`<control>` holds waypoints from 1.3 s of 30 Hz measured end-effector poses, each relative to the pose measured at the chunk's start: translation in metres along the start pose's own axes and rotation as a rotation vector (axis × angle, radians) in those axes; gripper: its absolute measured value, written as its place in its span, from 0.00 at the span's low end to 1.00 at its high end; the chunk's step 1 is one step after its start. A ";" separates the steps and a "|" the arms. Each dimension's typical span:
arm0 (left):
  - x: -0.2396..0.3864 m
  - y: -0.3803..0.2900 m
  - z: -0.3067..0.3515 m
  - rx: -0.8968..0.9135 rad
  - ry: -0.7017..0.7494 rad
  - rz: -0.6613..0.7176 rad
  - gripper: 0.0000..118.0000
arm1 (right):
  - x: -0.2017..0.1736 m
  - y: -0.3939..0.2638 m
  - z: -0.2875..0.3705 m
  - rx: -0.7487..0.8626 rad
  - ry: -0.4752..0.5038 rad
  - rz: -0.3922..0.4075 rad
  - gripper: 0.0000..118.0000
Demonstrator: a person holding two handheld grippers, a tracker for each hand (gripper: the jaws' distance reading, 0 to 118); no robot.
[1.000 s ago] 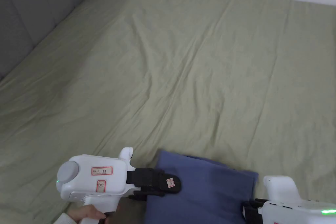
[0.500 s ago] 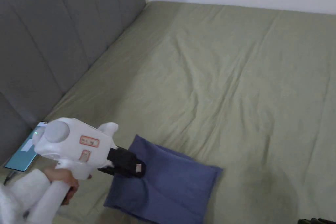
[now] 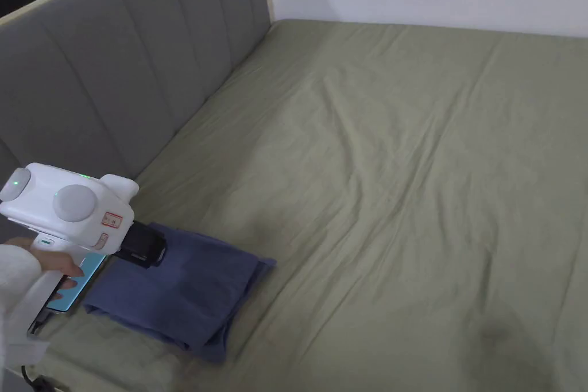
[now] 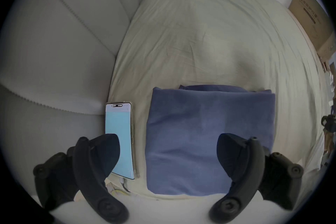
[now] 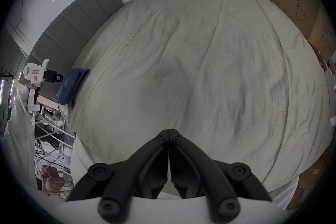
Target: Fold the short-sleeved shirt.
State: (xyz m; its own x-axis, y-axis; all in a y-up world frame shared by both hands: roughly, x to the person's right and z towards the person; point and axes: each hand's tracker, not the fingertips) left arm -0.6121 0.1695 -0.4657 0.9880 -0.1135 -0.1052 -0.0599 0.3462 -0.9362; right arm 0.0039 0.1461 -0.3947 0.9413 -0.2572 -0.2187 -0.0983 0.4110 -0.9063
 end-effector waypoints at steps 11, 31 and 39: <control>0.075 -0.043 0.092 0.288 -0.315 0.177 0.00 | 0.017 -0.005 0.019 0.064 0.046 -0.020 0.01; 0.369 -0.111 0.267 1.037 -0.014 0.027 0.00 | -0.008 0.013 0.176 0.817 -0.168 0.110 0.14; 0.391 -0.106 0.295 1.080 -0.119 -0.042 0.99 | -0.029 0.005 0.205 1.005 -0.278 0.146 0.83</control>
State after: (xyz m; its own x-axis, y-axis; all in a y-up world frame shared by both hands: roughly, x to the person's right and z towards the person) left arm -0.1774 0.3633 -0.3084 0.9973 -0.0736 0.0072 0.0739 0.9869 -0.1433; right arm 0.0420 0.3353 -0.3190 0.9954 0.0109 -0.0957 -0.0236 0.9908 -0.1330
